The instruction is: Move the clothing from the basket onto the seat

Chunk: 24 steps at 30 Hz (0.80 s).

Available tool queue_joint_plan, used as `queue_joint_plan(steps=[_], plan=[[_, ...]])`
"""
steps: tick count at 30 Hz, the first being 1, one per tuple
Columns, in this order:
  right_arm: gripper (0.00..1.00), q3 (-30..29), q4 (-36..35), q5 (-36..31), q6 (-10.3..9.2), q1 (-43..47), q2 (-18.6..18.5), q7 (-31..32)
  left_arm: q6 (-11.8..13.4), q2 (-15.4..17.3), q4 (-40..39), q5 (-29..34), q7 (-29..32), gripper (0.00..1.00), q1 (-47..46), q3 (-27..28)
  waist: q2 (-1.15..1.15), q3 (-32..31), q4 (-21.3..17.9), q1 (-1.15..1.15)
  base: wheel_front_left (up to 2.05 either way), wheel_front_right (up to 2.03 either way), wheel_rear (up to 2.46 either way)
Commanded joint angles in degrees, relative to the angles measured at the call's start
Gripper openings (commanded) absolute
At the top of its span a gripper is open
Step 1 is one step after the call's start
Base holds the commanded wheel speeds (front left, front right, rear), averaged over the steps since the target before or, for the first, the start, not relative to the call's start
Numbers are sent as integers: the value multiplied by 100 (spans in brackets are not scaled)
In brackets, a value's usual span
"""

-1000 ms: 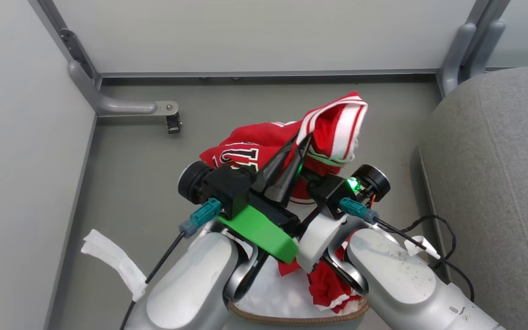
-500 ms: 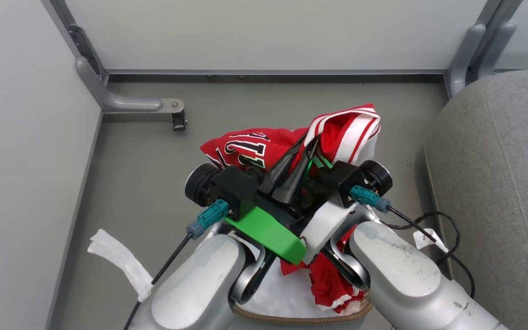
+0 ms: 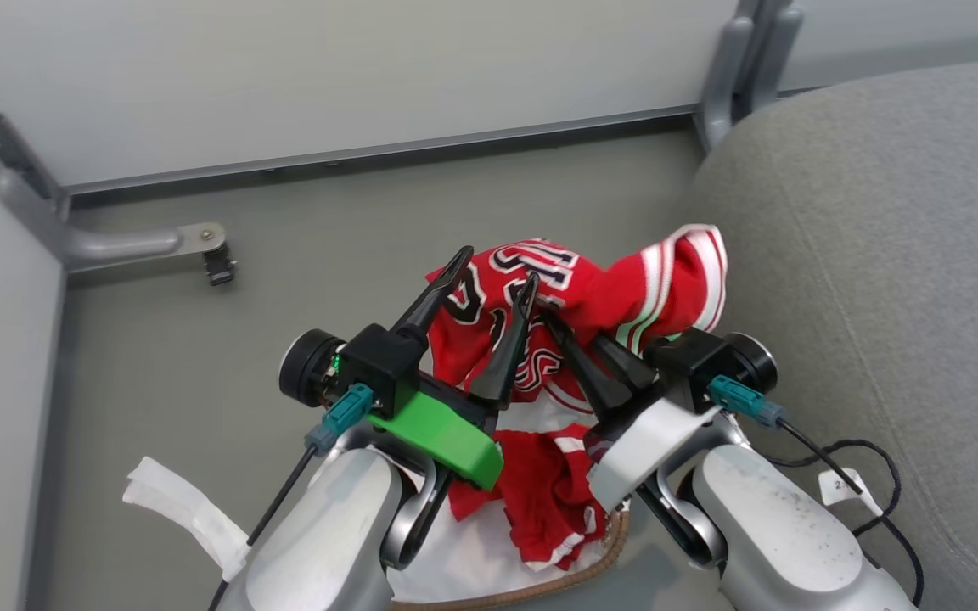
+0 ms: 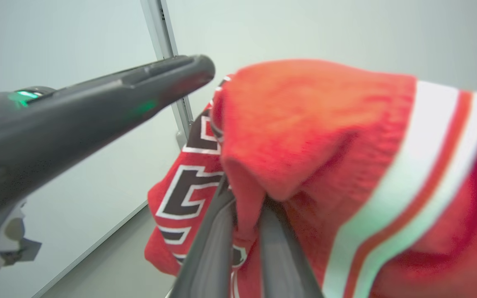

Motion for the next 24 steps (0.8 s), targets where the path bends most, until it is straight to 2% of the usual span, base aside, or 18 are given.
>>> queue_joint_plan(steps=[1, 6, 12, 17, 24], plan=[[0, -64, -100, 9, -8, 119, -89, -13, -58, 41, 14, 98, -4, 100, 101, 80, 0, 86, -930, 0, 0, 0, 0], [0, -149, -318, 79, -8, 267, -265, -13, -164, 32, 3, 293, -4, 100, 215, 307, 0, 241, -1766, 0, 0, 0, 0], [0, -390, -375, 98, -8, 277, -532, -13, -235, 14, 94, 434, -4, 100, 197, 308, 0, 451, -2230, 0, 0, 0, 0], [0, -895, -336, 50, -7, -223, -924, -14, -266, 12, 156, 533, -4, 100, 45, 268, 0, 845, -2258, 0, 0, 0, 0], [0, -1829, 91, -84, -8, -1461, -1766, -13, -266, 30, 102, 801, -4, 100, -353, 105, 0, 1831, -1947, 0, 0, 0, 0]])
